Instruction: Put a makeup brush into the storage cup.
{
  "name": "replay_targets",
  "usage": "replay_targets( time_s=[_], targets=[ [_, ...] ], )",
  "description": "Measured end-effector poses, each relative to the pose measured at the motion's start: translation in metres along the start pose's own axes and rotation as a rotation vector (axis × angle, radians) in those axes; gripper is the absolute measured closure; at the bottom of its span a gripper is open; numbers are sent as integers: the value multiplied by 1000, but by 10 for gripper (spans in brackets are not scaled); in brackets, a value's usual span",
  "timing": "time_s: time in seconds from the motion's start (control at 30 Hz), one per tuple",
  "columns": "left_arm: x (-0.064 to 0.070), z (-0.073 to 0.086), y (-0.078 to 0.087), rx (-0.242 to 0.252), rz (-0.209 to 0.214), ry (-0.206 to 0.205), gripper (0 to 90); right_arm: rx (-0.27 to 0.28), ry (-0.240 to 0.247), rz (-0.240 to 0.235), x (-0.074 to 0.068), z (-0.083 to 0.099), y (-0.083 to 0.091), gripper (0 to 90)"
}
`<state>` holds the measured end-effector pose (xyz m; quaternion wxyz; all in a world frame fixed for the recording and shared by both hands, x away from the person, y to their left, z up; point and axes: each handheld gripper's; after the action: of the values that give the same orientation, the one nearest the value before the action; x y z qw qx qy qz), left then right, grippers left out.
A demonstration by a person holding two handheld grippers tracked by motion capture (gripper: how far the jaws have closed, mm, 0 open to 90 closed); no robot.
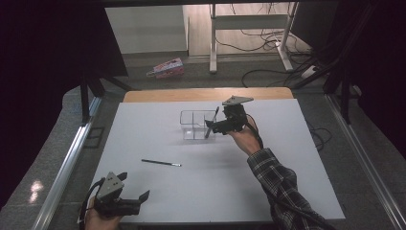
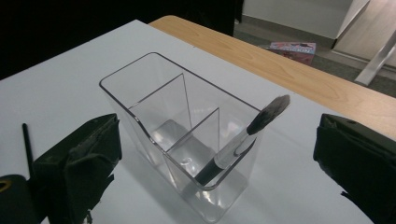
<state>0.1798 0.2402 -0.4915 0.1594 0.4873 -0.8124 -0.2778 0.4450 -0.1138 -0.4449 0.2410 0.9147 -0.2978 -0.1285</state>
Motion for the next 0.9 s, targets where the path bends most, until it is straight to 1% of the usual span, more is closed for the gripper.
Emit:
replay_targets(
  time_s=[0.1,0.47,0.67,0.9],
  targets=[
    [0,0,0,1,2,2,13,-2,-10,-12,0,1,2,6],
    [0,0,1,1,6,2,13,-5,1,-38,-4,3,10,6],
    [0,1,1,4,10,7,13,1,-8,-45,-6,3,17,0],
    [0,0,1,2,10,5,13,1,-3,-63,-10,5,25,0]
  ],
)
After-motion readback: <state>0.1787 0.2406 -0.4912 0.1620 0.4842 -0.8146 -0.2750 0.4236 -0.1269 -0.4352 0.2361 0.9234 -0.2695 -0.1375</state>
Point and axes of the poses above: each handheld gripper's, and its own axes: y roughly backward along the jaws, z roughly out of its underside, x roughly to its right, and after that the axes turned 5 degrees about -z, right-handed
